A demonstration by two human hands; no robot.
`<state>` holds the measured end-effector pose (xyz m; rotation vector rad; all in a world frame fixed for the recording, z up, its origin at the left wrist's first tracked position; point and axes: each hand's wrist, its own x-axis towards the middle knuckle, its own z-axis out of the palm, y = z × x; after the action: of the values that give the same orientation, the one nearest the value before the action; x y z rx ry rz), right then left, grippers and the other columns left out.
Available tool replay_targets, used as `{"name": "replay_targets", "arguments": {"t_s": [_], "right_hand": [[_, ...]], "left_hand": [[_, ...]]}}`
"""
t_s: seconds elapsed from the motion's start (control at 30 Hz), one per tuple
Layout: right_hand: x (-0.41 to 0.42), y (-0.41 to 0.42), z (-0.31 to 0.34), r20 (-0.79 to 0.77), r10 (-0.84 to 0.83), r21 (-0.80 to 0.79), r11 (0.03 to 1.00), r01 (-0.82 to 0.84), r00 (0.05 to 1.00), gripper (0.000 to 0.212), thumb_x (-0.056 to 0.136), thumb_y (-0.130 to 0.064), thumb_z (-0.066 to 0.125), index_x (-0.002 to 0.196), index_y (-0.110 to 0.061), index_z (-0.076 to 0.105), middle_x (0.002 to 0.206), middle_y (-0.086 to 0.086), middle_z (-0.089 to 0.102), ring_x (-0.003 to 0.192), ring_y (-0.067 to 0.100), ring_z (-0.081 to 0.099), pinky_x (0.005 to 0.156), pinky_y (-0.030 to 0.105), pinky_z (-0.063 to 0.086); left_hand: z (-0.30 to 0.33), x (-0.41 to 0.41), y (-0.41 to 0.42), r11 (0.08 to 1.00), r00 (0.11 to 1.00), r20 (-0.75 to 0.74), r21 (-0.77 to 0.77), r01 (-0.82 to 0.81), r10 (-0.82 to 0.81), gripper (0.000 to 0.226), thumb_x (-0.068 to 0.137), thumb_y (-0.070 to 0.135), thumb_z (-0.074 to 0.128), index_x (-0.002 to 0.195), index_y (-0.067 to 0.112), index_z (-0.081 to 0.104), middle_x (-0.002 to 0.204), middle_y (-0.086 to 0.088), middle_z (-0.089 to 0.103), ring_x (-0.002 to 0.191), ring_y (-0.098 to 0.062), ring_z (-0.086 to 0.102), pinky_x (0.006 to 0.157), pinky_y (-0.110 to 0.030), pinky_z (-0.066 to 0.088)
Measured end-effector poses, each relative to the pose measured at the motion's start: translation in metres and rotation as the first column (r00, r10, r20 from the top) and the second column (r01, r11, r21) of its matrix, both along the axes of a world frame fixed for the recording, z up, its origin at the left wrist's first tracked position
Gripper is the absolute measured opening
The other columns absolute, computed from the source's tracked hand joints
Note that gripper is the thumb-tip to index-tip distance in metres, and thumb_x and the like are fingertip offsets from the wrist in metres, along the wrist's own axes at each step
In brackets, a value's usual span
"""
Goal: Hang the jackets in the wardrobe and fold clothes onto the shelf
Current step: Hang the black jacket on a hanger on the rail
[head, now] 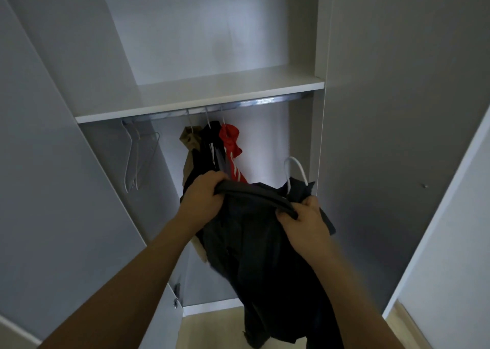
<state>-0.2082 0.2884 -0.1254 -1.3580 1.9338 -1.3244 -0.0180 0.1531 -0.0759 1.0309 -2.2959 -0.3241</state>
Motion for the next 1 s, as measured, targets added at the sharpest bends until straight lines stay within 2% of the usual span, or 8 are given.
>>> {"name": "replay_targets", "arguments": {"t_s": [0.13,0.27,0.37,0.5,0.7,0.8,0.93,1.0], "right_hand": [[-0.011,0.008,0.003,0.018,0.079,-0.008,0.997,-0.079,0.997,0.056,0.096,-0.012,0.046,0.129,-0.057,0.043,0.111,-0.009,0.029,0.085,0.001,0.046,0.079,0.012,0.037],[-0.011,0.008,0.009,0.104,0.066,-0.048,0.997,-0.061,0.992,0.042,0.091,-0.002,0.051,0.084,-0.042,0.064,0.111,-0.006,0.035,0.097,0.010,0.048,0.092,0.009,0.036],[-0.014,0.011,0.013,0.059,0.145,0.085,0.985,-0.149,0.988,0.008,0.074,-0.041,0.062,0.080,-0.036,0.061,0.107,-0.021,0.029,0.099,0.007,0.048,0.074,0.005,0.036],[-0.010,0.012,0.008,0.073,0.131,0.090,0.986,-0.137,0.989,0.041,0.062,-0.073,0.069,0.089,-0.043,0.060,0.119,-0.020,0.033,0.099,0.002,0.050,0.090,0.023,0.043],[-0.013,0.006,-0.003,0.055,-0.040,-0.040,0.998,0.042,0.998,0.012,0.097,-0.041,0.049,0.105,-0.037,0.057,0.116,-0.010,0.052,0.106,0.014,0.057,0.093,0.033,0.046],[-0.015,0.005,-0.007,0.061,0.056,-0.064,0.997,-0.052,0.997,0.034,0.099,-0.020,0.049,0.122,-0.043,0.060,0.123,-0.011,0.045,0.112,0.010,0.051,0.103,0.029,0.040],[-0.018,0.006,-0.007,0.033,0.118,0.050,0.992,-0.119,0.992,0.047,0.087,-0.008,0.059,0.070,-0.052,0.065,0.102,-0.021,0.042,0.096,0.007,0.053,0.094,0.026,0.042],[-0.019,0.007,-0.008,0.050,0.158,0.113,0.980,-0.163,0.986,0.020,0.079,-0.020,0.065,0.069,-0.037,0.067,0.101,-0.021,0.040,0.090,0.001,0.052,0.087,0.023,0.044]], "left_hand": [[0.013,-0.010,0.006,0.944,0.980,0.147,-0.283,0.172,-0.135,0.028,0.079,0.002,0.059,0.105,0.011,0.062,0.097,-0.005,0.061,0.087,-0.018,0.053,0.079,-0.031,0.044],[0.021,-0.025,0.011,0.952,0.983,0.066,-0.248,0.180,-0.169,0.018,0.086,0.010,0.058,0.102,0.017,0.052,0.091,0.001,0.058,0.082,-0.012,0.053,0.077,-0.030,0.050],[0.018,-0.029,0.012,0.927,0.955,0.155,-0.245,0.285,-0.253,0.006,0.091,0.017,0.051,0.097,0.019,0.051,0.086,0.004,0.057,0.077,-0.012,0.053,0.074,-0.035,0.050],[0.014,-0.034,0.010,0.908,0.911,0.240,-0.174,0.381,-0.336,0.013,0.089,0.021,0.044,0.100,0.021,0.051,0.090,0.006,0.059,0.082,-0.012,0.057,0.076,-0.037,0.050],[0.001,-0.035,0.002,0.957,0.983,0.149,-0.253,0.142,-0.106,0.025,0.080,0.035,0.059,0.102,0.025,0.056,0.089,0.012,0.058,0.080,-0.008,0.057,0.083,-0.033,0.049],[-0.008,-0.025,-0.002,0.995,0.992,-0.088,-0.041,0.087,-0.090,0.018,0.082,0.019,0.063,0.094,0.028,0.055,0.092,0.014,0.054,0.088,0.001,0.052,0.081,-0.017,0.041],[-0.011,-0.027,0.002,0.951,0.950,0.051,-0.011,0.310,-0.309,0.015,0.082,0.010,0.056,0.092,0.020,0.057,0.096,0.005,0.050,0.090,-0.006,0.051,0.084,-0.020,0.042],[-0.009,-0.031,0.005,0.929,0.924,0.092,0.023,0.370,-0.370,0.015,0.080,0.013,0.052,0.091,0.021,0.056,0.096,0.004,0.049,0.089,-0.011,0.052,0.084,-0.025,0.045]]}}
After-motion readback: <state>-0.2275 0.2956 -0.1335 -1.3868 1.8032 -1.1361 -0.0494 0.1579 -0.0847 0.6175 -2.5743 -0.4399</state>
